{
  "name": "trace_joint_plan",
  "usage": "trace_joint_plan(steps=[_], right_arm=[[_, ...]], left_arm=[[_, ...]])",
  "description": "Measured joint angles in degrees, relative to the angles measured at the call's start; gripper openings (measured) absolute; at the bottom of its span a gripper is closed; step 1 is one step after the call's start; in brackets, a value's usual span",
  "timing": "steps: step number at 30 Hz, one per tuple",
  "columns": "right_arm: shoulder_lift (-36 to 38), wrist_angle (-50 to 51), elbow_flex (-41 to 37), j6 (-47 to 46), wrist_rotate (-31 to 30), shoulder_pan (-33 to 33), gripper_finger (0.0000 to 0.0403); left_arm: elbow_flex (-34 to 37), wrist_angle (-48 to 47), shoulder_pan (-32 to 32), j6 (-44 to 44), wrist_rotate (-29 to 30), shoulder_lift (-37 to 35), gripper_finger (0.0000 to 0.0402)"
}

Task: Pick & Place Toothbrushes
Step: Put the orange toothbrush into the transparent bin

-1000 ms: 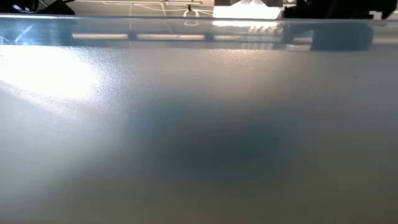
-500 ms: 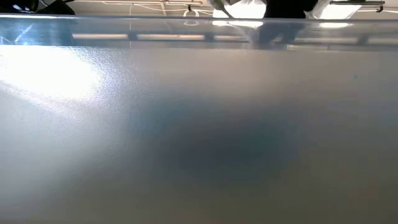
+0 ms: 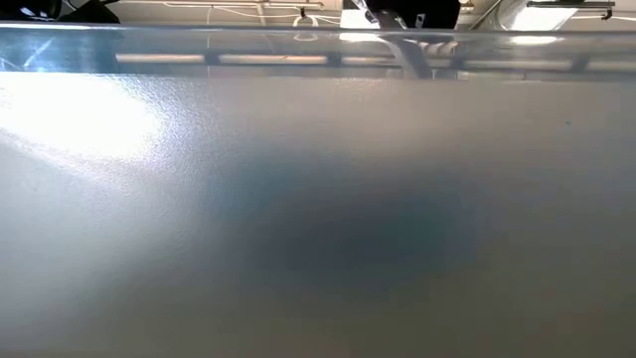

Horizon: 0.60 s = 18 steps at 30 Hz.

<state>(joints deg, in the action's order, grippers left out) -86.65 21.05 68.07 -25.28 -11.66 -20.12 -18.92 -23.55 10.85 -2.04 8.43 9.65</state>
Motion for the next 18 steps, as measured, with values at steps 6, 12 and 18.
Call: trace_joint_plan(steps=[6, 12, 18], right_arm=[[0.0, -3.7, 0.0, 0.1, 1.2, 0.0, 0.0012], [-1.6, -5.0, 0.0, 0.1, 3.4, 0.0, 0.0012], [-5.4, -7.5, 0.3, 0.1, 8.2, 0.4, 0.0012]], left_arm=[[0.0, 0.0, 0.0, 0.0, 0.0, 0.0, 0.0113], [0.0, 0.0, 0.0, 0.0, 0.0, 0.0, 0.0113], [0.0, -0.1, 0.0, -0.2, 0.0, 0.0, 0.0113]])
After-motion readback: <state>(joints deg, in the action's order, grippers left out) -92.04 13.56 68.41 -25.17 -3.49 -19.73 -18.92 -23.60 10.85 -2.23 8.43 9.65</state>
